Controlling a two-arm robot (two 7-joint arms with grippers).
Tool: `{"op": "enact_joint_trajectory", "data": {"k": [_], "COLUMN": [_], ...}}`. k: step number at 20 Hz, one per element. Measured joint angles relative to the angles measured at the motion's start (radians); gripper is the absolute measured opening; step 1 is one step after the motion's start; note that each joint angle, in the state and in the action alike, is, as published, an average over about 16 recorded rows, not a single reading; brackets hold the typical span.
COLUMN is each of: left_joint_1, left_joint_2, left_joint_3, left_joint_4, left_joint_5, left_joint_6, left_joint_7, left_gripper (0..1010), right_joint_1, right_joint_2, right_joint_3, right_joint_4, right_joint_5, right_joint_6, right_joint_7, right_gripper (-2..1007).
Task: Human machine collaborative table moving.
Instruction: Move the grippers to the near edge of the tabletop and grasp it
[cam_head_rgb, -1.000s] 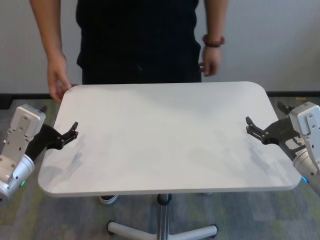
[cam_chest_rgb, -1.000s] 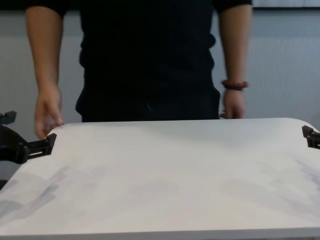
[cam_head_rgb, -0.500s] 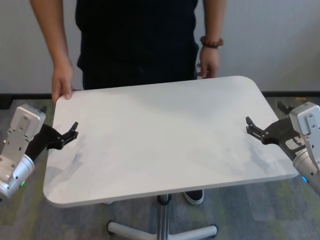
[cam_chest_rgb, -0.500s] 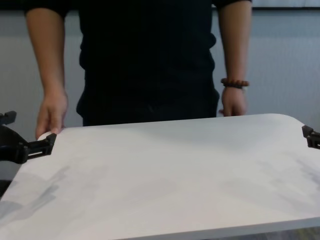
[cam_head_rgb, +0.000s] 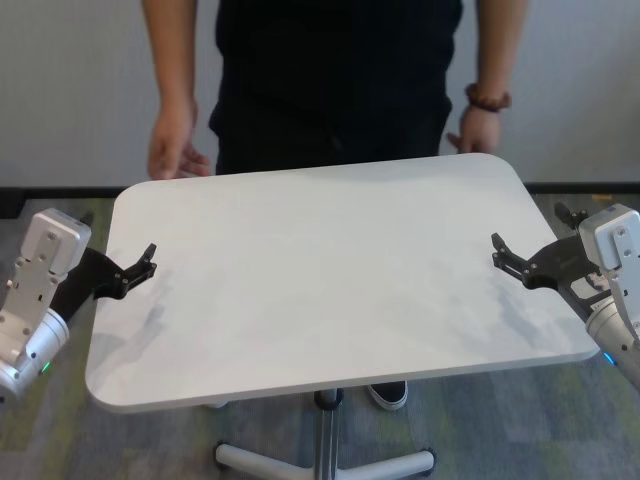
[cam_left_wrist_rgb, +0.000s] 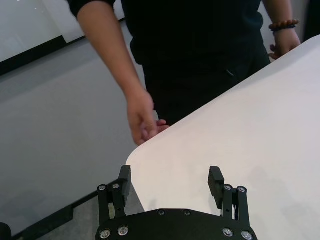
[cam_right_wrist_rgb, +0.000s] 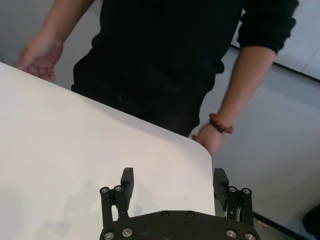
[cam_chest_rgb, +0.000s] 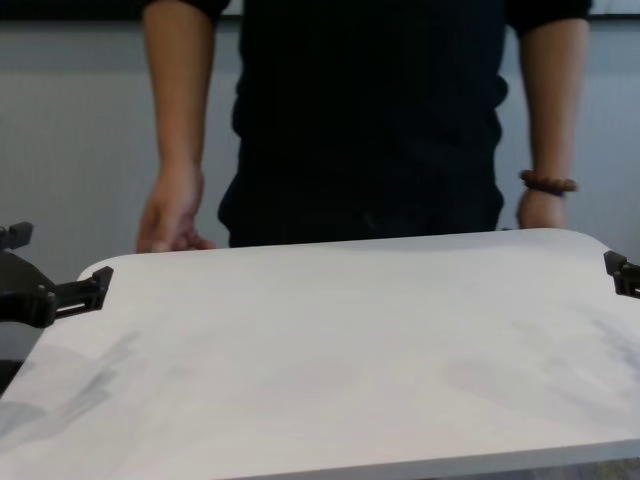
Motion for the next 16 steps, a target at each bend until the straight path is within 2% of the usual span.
{"op": "enact_joint_trajectory", "data": {"k": [16], "left_joint_1": [0.000], "left_joint_2": [0.000], "left_joint_3": [0.000], "left_joint_4": [0.000], "left_joint_5": [0.000], "left_joint_6": [0.000], "left_joint_7": [0.000], "left_gripper": [1001], "right_joint_1": [0.000], "right_joint_2": [0.000], "right_joint_3": [0.000], "right_joint_4": [0.000], "right_joint_5": [0.000], "right_joint_6": [0.000], "right_joint_7": [0.000], "right_gripper": [1005]}}
